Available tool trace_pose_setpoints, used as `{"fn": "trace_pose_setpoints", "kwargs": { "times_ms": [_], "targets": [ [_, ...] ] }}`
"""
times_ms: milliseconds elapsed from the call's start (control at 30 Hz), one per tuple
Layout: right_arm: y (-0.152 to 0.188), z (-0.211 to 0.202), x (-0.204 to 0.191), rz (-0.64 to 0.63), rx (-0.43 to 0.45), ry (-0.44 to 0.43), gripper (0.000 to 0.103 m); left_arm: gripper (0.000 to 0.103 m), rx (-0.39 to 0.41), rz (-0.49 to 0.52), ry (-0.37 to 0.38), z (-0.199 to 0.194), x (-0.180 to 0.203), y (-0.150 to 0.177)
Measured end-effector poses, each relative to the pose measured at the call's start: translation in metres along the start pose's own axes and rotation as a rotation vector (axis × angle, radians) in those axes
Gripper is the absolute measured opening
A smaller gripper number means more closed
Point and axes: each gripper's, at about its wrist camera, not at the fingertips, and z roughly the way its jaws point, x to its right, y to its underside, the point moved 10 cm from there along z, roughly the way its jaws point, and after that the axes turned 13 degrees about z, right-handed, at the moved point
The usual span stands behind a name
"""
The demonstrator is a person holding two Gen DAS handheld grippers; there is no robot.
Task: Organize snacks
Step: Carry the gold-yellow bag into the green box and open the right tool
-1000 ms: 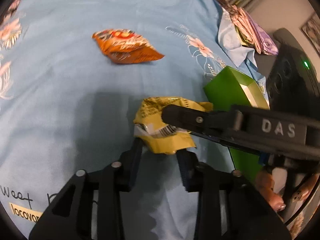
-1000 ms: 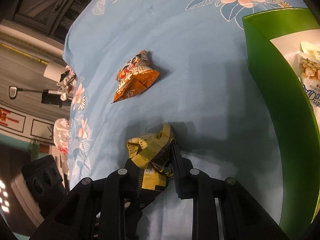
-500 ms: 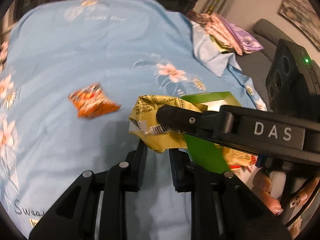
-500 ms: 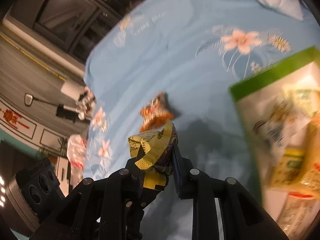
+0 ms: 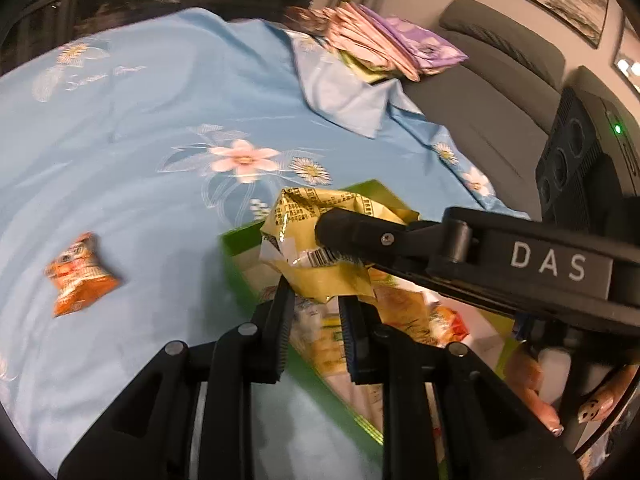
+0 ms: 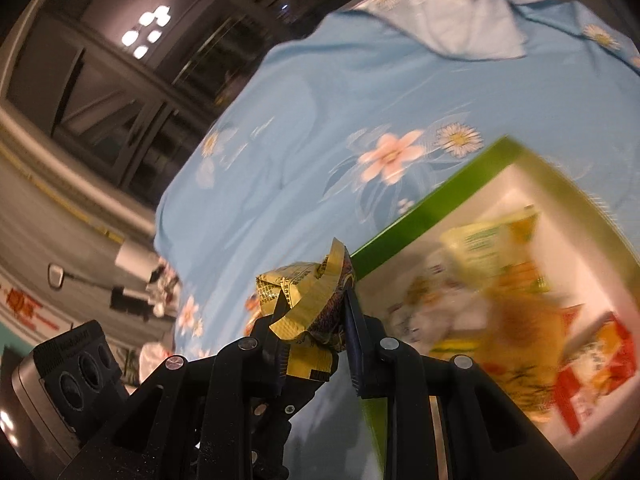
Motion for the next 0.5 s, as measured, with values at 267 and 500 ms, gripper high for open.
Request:
{"fn": "trace_pose_setpoints", "kwargs": {
  "times_ms": [267,500],
  "targets": [
    [-0.025,-0.014,0.043,0.107,0.056,0.068,0.025,0.021,-0.054,0.028,0.091,0.036,0.033,-0.009],
    [-0.034,-0.017,0.073,0.178,0.065,0.104,0.025,0.021,-0.108,0.018,0.136,0.057,0.04,-0.008]
  ]
}}
